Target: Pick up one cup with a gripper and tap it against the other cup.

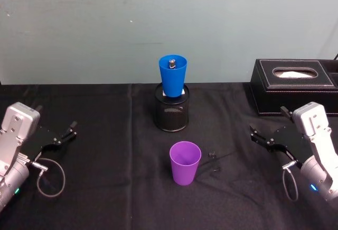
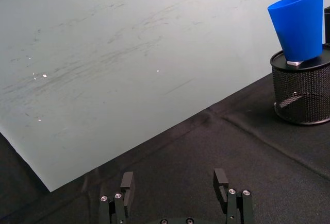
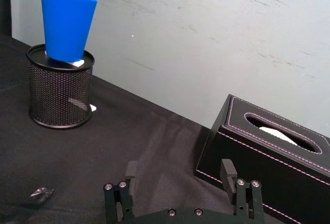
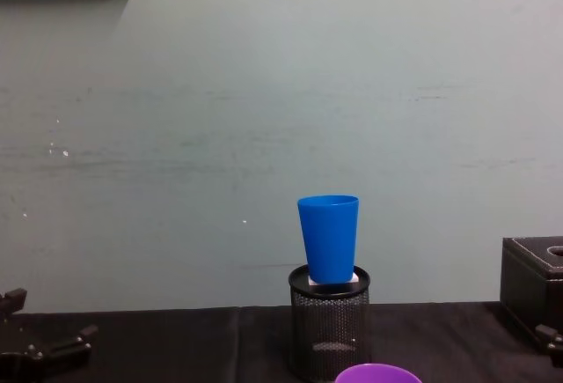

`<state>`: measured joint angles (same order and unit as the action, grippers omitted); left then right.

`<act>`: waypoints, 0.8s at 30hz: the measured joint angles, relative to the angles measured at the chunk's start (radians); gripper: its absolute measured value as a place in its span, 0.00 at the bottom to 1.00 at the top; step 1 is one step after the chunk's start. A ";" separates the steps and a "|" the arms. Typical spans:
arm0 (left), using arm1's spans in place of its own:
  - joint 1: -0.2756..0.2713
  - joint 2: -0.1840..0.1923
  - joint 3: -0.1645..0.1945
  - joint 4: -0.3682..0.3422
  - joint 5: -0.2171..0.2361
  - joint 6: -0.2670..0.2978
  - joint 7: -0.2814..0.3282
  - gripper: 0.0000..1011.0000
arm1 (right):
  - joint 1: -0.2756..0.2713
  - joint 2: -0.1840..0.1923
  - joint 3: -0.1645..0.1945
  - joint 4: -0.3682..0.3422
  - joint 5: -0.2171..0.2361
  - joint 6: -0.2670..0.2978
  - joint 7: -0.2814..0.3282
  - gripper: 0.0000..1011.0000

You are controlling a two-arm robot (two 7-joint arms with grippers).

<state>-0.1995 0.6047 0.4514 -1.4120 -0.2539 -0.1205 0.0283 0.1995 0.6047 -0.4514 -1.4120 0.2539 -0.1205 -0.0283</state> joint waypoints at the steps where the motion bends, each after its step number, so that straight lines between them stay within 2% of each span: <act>1: 0.000 0.000 0.000 0.000 0.000 0.000 0.000 0.99 | 0.000 0.000 0.000 0.000 0.000 0.000 0.000 0.99; 24: 0.000 0.000 0.000 0.000 0.000 0.000 0.000 0.99 | 0.000 0.000 0.000 0.000 0.000 0.000 0.000 0.99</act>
<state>-0.1995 0.6047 0.4514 -1.4120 -0.2539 -0.1205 0.0283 0.1995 0.6047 -0.4514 -1.4120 0.2539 -0.1205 -0.0283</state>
